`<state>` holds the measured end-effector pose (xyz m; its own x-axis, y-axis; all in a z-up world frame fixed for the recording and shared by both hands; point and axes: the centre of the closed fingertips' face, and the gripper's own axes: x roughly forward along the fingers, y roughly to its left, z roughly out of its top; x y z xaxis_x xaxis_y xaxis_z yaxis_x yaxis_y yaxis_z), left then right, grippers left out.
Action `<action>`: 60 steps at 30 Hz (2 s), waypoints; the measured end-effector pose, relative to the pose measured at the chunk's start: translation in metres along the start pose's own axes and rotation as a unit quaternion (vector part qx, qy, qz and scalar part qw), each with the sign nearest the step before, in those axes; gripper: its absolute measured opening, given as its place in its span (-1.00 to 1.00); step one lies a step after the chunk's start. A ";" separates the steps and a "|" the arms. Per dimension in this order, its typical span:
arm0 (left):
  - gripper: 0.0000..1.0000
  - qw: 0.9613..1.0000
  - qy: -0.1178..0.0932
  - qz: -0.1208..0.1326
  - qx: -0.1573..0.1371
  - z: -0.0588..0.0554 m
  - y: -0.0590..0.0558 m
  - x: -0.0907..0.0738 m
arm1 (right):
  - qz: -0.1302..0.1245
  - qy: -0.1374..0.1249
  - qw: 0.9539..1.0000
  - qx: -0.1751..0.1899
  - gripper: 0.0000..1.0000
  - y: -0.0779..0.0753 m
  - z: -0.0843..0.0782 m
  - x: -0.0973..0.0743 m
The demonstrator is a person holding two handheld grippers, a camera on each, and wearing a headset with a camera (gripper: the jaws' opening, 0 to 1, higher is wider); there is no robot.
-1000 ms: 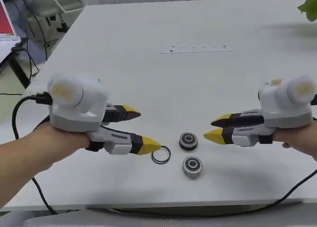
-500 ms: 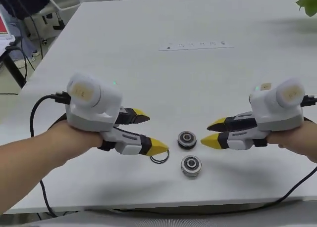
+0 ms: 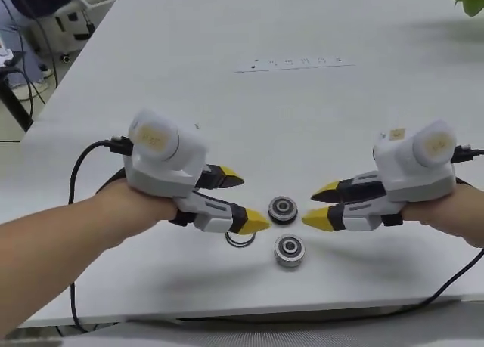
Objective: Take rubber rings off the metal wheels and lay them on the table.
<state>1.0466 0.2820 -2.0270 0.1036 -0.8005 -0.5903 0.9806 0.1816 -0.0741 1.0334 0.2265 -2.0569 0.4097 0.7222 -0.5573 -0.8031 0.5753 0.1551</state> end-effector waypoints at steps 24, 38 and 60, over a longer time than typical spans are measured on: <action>-0.34 1.000 0.010 -0.017 -0.005 -0.003 -0.002 0.031 | 0.006 0.006 1.000 0.000 -0.46 0.001 -0.006 0.004; -0.61 1.000 0.011 -0.019 -0.009 -0.001 -0.002 0.043 | 0.008 0.011 1.000 0.002 -0.47 0.003 -0.011 0.005; -0.79 0.999 0.014 0.004 0.045 -0.004 0.002 0.052 | 0.010 0.013 1.000 0.004 -0.49 0.000 -0.014 0.007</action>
<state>1.0535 0.2434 -2.0609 0.1074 -0.7831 -0.6126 0.9909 0.1346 0.0016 1.0298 0.2259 -2.0722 0.3825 0.7233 -0.5749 -0.8071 0.5645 0.1732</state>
